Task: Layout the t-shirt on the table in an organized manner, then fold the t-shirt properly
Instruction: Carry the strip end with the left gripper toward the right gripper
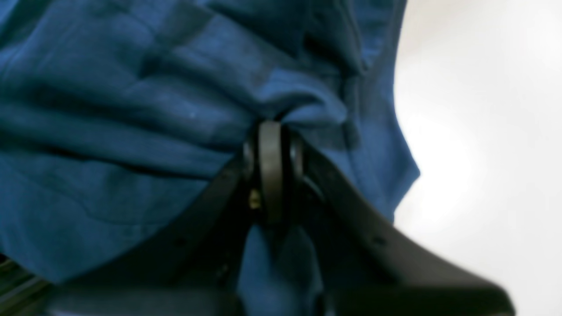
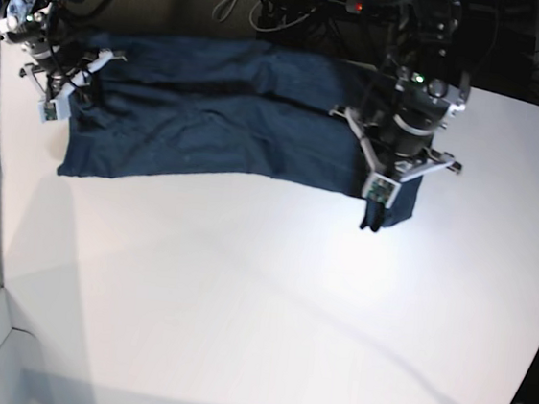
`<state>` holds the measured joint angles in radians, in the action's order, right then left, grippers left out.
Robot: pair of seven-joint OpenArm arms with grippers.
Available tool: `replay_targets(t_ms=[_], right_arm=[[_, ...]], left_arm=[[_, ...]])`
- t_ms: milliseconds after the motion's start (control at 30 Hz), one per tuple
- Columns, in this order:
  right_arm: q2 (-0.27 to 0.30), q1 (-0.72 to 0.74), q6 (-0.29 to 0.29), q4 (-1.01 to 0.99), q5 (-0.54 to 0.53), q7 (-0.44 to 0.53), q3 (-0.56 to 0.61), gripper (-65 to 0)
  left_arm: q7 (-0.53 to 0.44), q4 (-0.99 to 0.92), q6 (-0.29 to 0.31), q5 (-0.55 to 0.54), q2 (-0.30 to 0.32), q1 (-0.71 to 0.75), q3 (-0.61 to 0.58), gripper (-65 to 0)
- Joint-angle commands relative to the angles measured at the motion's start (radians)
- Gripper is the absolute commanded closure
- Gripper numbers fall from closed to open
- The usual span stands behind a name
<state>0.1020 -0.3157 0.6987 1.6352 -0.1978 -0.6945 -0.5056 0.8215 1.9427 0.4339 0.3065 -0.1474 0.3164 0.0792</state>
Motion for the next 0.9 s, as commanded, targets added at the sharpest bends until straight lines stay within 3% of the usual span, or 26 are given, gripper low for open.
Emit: replay_targets(t_ms=[0,200,467,867], right_arm=[[0.008,-0.004,-0.001,0.004,0.008,-0.021,0.002,0.0],[0.006,0.000,-0.001,0.004,0.008,-0.023,0.003,0.0],[0.006,0.000,-0.001,0.004,0.008,-0.023,0.003,0.0],[0.006,0.000,-0.001,0.004,0.008,-0.023,0.003,0.0]], left_arm=[[-0.018,0.019,0.006,-0.011,-0.010,0.003,-0.046,0.0],[-0.018,0.016,-0.080,-0.014,-0.010,0.008,-0.278,0.0],[-0.018,0.008,-0.200,-0.014,-0.010,0.002,-0.419,0.0],[-0.017,-0.127,-0.209,-0.016,-0.010,-0.047,-0.533,0.0]])
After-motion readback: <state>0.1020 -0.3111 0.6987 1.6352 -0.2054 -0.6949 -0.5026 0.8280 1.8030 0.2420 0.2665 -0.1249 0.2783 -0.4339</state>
